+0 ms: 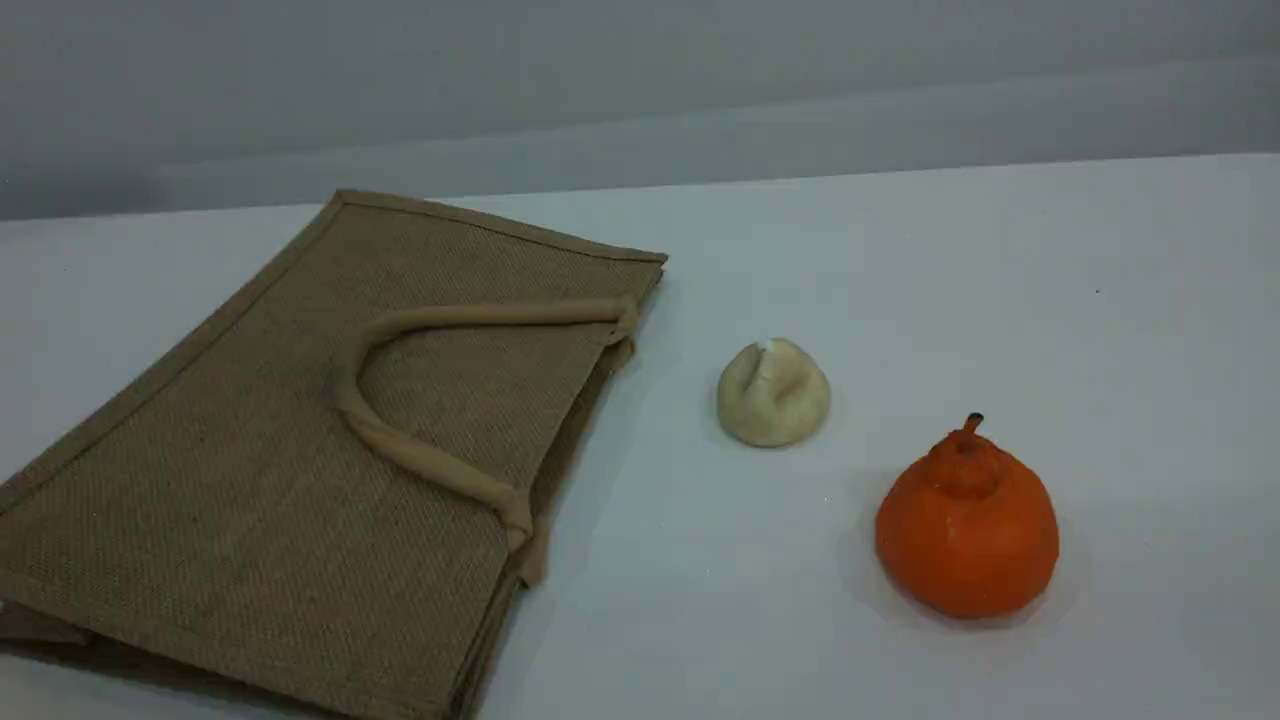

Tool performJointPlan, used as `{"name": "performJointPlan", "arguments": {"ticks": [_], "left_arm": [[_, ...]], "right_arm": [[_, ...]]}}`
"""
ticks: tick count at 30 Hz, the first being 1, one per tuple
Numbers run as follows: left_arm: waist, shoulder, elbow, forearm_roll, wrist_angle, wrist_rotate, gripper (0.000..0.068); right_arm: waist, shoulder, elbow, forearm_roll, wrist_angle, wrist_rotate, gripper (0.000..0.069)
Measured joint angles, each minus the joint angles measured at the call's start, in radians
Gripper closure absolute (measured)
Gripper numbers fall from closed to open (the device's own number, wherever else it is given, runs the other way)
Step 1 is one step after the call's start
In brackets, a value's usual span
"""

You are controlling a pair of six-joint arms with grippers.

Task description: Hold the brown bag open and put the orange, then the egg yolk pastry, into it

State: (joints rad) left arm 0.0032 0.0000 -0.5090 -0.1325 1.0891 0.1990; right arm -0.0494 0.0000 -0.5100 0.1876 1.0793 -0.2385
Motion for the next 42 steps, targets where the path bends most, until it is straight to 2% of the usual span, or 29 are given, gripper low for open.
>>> {"name": "performJointPlan", "arguments": {"ticks": [16, 22, 26, 29, 35, 42], "left_arm": [[-0.006, 0.008, 0.000, 0.003, -0.003, 0.000, 0.0199], [-0.006, 0.102, -0.023, 0.063, -0.043, -0.071, 0.0199], [-0.006, 0.218, -0.083, 0.081, -0.118, -0.149, 0.0199], [-0.006, 0.325, -0.149, 0.081, -0.133, -0.199, 0.0199], [-0.006, 0.567, -0.292, 0.079, -0.144, -0.210, 0.0199], [-0.006, 0.869, -0.424, 0.053, -0.178, -0.212, 0.0199]], "right_arm": [[0.000, 0.000, 0.000, 0.034, 0.000, 0.003, 0.0139], [0.000, 0.078, -0.038, 0.053, -0.067, 0.049, 0.0139], [0.000, 0.196, -0.105, 0.059, -0.074, 0.095, 0.0139], [0.000, 0.301, -0.173, 0.059, -0.086, 0.108, 0.0139], [0.000, 0.521, -0.312, 0.057, -0.173, 0.107, 0.0139], [0.000, 0.765, -0.450, 0.057, -0.176, 0.099, 0.0139]]}}
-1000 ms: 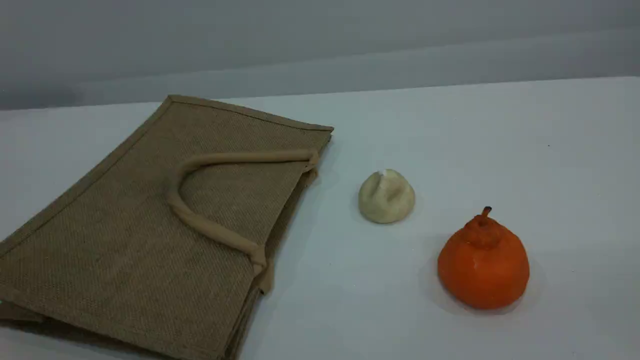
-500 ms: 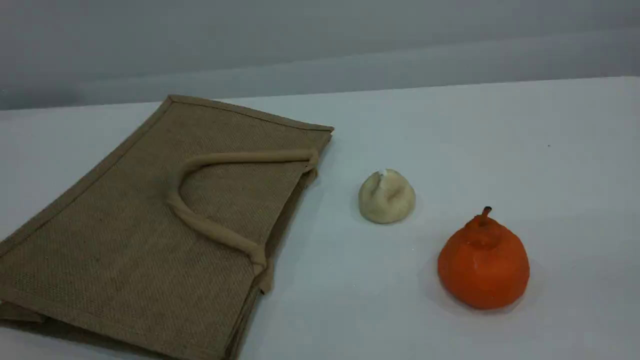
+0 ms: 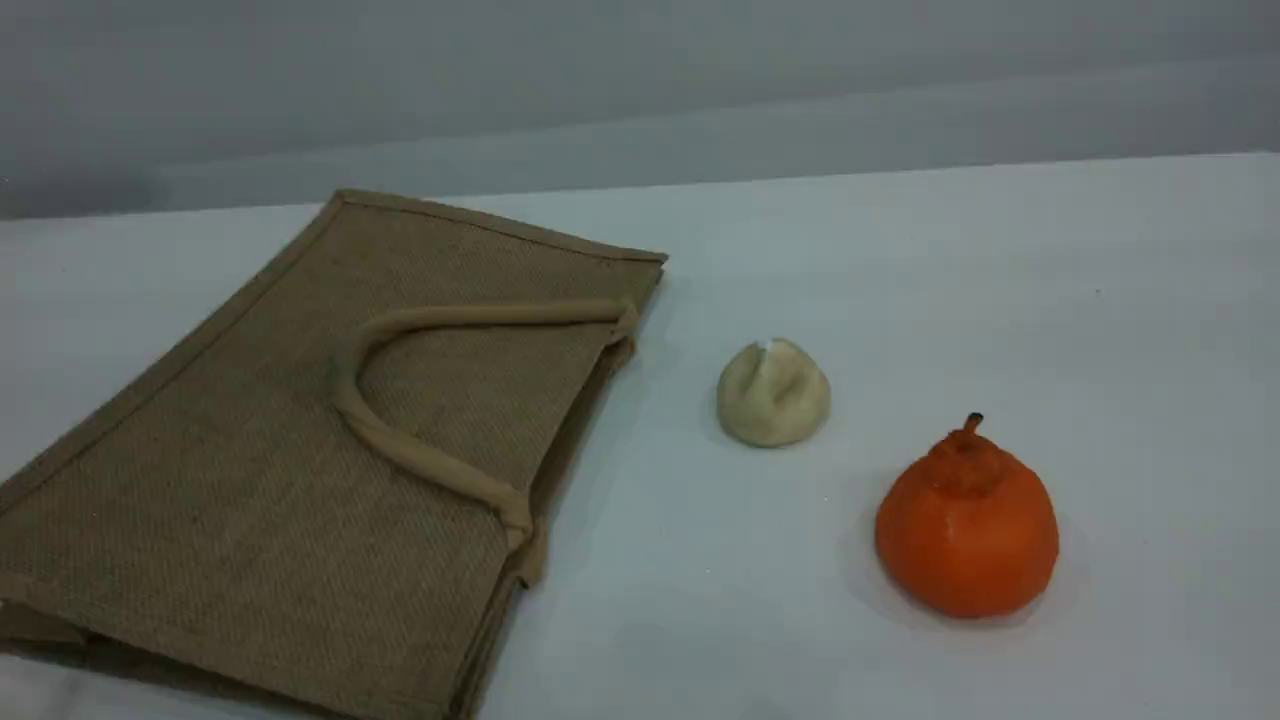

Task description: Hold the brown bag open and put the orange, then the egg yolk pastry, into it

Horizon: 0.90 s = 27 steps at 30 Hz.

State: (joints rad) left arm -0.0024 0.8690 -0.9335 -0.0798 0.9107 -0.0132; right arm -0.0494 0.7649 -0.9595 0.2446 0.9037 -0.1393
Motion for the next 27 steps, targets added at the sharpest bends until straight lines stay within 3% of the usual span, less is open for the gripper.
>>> {"name": "performJointPlan", "arguments": {"ticks": [7, 20, 27], "left_arm": [[0.000, 0.282, -0.088, 0.000, -0.024, 0.000, 0.0199], [0.000, 0.668, -0.237, -0.033, -0.084, -0.003, 0.0199], [-0.056, 0.817, -0.349, -0.047, -0.080, -0.001, 0.0199]], "right_arm": [[0.000, 0.200, -0.076, -0.002, 0.002, 0.000, 0.0139], [0.000, 0.379, -0.077, -0.007, -0.056, -0.004, 0.0139], [0.000, 0.429, -0.077, 0.000, -0.076, -0.007, 0.0139]]}}
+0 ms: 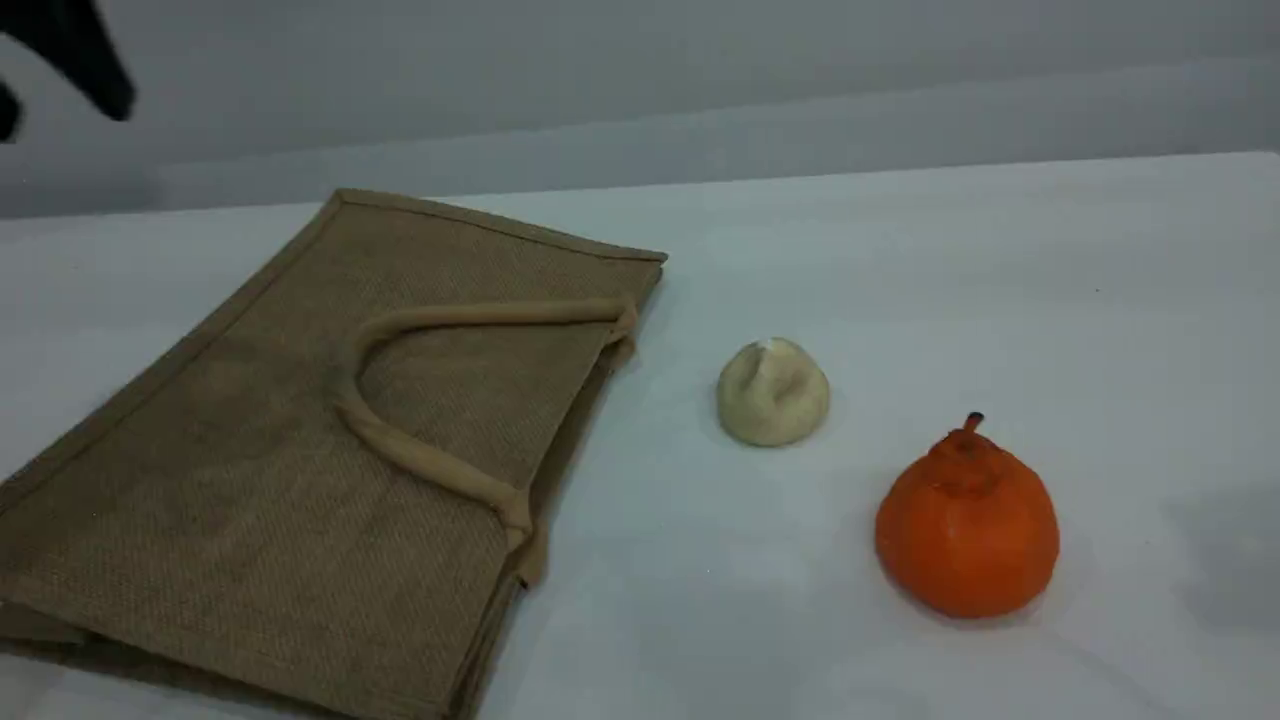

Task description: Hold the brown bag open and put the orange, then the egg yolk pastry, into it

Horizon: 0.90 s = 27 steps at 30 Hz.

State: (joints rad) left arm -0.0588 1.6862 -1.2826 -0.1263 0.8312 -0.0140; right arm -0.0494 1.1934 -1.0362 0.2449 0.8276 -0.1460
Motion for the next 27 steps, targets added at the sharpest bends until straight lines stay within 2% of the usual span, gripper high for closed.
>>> {"name": "performJointPlan", "arguments": {"ticks": [16, 27], "left_arm": [[-0.117, 0.346, -0.241, 0.023, 0.054, -0.026, 0.0199], [-0.137, 0.475, -0.258, 0.022, 0.052, -0.078, 0.0199]], "right_arm": [[0.000, 0.064, 0.000, 0.003, -0.008, 0.002, 0.0139], [0.000, 0.065, 0.000, 0.003, -0.029, 0.003, 0.0139]]}}
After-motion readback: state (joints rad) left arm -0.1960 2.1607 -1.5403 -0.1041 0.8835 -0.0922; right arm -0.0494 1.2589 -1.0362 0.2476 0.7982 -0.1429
